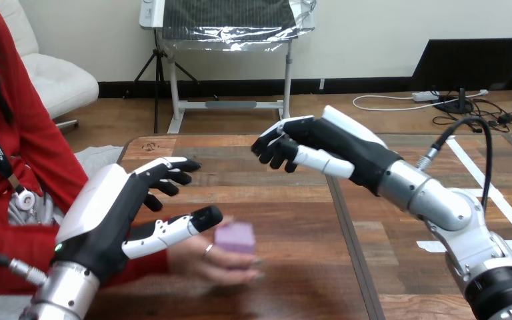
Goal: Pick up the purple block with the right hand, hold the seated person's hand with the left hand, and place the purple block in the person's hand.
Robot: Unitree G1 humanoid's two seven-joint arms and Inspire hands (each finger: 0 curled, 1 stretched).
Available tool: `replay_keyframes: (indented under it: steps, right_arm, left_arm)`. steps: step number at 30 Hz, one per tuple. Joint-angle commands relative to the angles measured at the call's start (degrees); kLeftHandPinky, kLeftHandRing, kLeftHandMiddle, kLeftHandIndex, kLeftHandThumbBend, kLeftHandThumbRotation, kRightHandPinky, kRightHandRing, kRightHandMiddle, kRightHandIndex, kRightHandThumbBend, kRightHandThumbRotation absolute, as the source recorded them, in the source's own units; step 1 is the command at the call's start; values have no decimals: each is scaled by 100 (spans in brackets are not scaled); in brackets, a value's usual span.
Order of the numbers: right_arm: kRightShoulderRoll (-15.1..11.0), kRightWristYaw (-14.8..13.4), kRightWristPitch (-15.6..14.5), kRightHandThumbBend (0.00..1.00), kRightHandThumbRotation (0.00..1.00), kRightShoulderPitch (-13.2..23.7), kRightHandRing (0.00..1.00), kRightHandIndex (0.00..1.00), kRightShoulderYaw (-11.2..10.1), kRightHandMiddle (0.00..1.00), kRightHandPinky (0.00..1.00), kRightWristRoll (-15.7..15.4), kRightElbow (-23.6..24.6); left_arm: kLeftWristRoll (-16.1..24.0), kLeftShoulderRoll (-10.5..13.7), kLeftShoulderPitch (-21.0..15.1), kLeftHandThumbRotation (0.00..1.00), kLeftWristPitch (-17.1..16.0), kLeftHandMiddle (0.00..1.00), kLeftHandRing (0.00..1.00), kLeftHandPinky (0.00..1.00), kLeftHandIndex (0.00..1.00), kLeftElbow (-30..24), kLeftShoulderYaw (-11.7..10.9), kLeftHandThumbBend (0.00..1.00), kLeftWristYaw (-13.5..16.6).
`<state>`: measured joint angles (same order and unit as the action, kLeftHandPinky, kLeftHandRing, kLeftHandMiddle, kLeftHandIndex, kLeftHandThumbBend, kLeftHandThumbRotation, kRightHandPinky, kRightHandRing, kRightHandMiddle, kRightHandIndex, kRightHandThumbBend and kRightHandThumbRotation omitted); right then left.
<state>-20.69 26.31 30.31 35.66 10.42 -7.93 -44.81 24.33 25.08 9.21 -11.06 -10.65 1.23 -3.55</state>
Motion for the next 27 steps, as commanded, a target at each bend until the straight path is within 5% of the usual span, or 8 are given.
replay_keyframes:
  steps: [1,13,27]
  right_arm:
    - [-47,67,-93,94,100,-120,65,71,-278,70,57,297,321]
    - [39,196,-378,92,100,-937,71,78,-569,77,61,945,1149]
    - [497,148,-629,88,100,-2265,76,83,-717,80,67,1787,2400]
  left_arm:
    - [137,-135,-42,99,-332,76,72,59,78,73,-87,100,439]
    - [112,-552,526,100,-776,81,77,65,80,48,-45,98,1098]
    - [-144,-1170,1342,100,-1375,81,77,67,79,-139,-52,89,1569]
